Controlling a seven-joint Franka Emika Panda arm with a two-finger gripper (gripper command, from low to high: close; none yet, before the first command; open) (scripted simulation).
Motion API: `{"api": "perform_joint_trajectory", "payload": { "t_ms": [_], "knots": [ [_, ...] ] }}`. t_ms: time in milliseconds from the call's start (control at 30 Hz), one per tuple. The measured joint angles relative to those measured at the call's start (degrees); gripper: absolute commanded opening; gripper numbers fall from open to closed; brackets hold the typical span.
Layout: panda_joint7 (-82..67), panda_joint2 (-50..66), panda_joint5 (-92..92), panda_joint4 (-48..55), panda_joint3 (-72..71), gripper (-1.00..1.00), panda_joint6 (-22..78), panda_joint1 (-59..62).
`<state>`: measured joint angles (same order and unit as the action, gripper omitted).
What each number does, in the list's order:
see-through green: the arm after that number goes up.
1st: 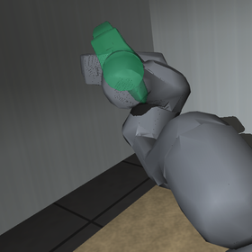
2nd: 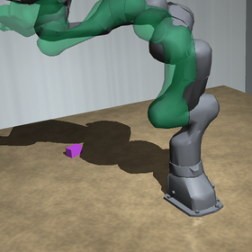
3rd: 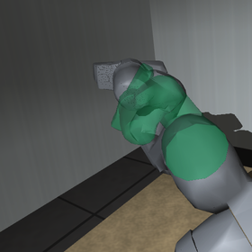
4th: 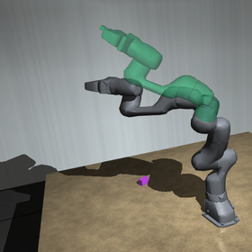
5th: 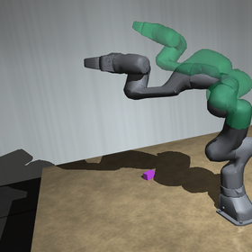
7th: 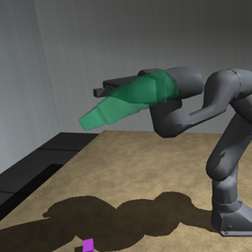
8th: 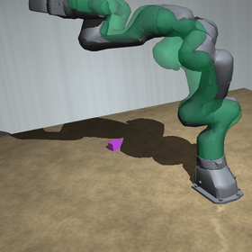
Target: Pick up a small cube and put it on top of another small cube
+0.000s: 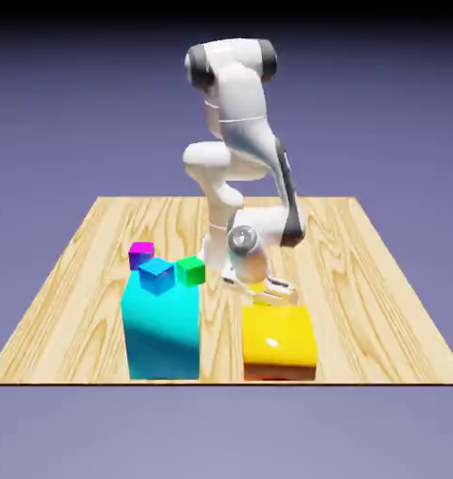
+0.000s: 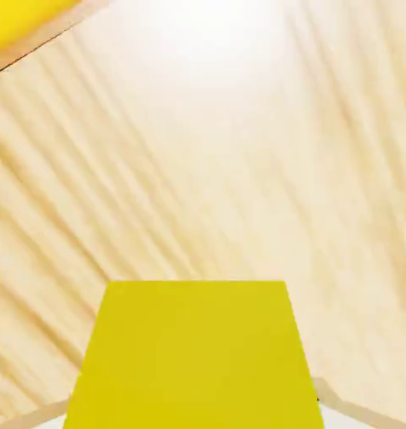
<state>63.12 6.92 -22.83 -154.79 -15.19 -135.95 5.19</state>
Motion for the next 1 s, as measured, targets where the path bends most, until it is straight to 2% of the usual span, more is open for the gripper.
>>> {"api": "perform_joint_trajectory", "payload": {
  "t_ms": [67, 467, 633, 767, 867, 900, 1000],
  "knots": [
    [0.50, -3.03, 1.05, 0.82, 2.70, -1.00, 1.31, 1.47],
    [28.69, -10.94, -6.41, 25.31, 9.34, -1.00, 22.64, 12.72],
    [41.17, -9.87, -5.53, 30.12, 13.81, -1.00, 25.23, 21.65],
    [47.38, -10.65, -6.57, 34.47, 15.19, -1.00, 28.86, 23.64],
    [45.56, -8.31, -8.71, 29.54, 13.78, -1.00, 21.40, 22.08],
    [45.11, -7.73, -9.24, 28.33, 13.44, 1.00, 19.56, 21.69],
    [45.75, -8.51, -8.44, 29.97, 13.90, 1.00, 22.10, 21.21]
  ]
}}
